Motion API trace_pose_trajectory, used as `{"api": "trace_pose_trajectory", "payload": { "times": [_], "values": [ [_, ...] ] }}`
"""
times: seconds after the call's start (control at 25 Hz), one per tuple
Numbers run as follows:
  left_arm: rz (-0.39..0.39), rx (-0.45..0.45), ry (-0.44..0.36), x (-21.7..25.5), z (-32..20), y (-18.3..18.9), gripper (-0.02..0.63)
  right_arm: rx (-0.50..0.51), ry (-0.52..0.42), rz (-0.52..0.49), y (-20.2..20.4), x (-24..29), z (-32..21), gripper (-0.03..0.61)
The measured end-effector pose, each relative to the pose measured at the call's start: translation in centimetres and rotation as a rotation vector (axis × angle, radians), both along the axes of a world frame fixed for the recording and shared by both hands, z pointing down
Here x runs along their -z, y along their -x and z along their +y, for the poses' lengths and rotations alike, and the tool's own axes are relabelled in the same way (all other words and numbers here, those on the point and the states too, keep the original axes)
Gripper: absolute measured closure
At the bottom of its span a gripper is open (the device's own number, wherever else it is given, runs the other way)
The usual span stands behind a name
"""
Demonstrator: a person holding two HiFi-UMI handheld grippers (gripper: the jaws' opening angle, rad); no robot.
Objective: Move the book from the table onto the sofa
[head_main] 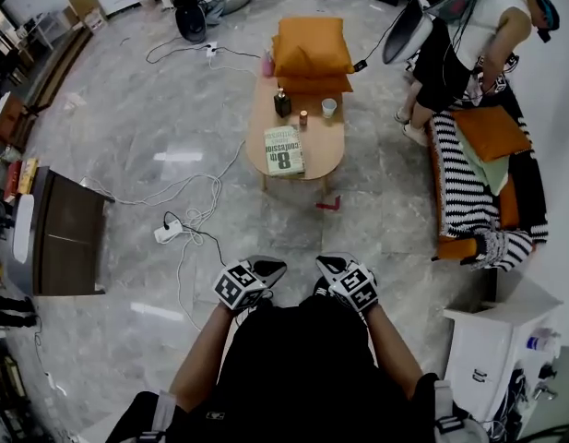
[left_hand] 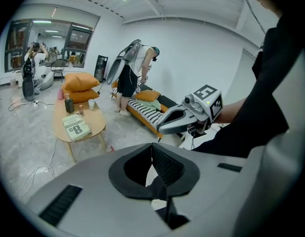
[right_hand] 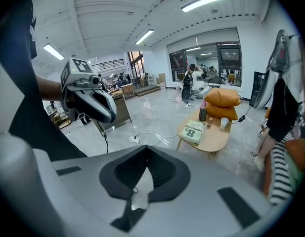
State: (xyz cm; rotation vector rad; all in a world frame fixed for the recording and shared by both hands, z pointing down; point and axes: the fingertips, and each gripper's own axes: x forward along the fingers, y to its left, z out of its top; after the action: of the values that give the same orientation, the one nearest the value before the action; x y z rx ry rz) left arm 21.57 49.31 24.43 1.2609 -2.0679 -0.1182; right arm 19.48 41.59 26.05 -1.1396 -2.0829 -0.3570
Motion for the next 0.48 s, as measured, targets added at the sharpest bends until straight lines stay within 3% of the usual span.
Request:
{"api": "trace_pose_trajectory", "payload": {
  "times": [0.16, 0.48],
  "values": [
    [0.013, 0.079, 0.012, 0.1, -1.5, 0.8, 0.603, 0.061, -0.007, 0.023, 0.8, -0.3, -2.4, 0.571],
    [0.046, 0.149, 0.078, -0.3, -3.4, 0.8, 0.603, 0.147, -0.006, 0.053, 1.4, -1.6, -5.9, 0.571]
  ]
}}
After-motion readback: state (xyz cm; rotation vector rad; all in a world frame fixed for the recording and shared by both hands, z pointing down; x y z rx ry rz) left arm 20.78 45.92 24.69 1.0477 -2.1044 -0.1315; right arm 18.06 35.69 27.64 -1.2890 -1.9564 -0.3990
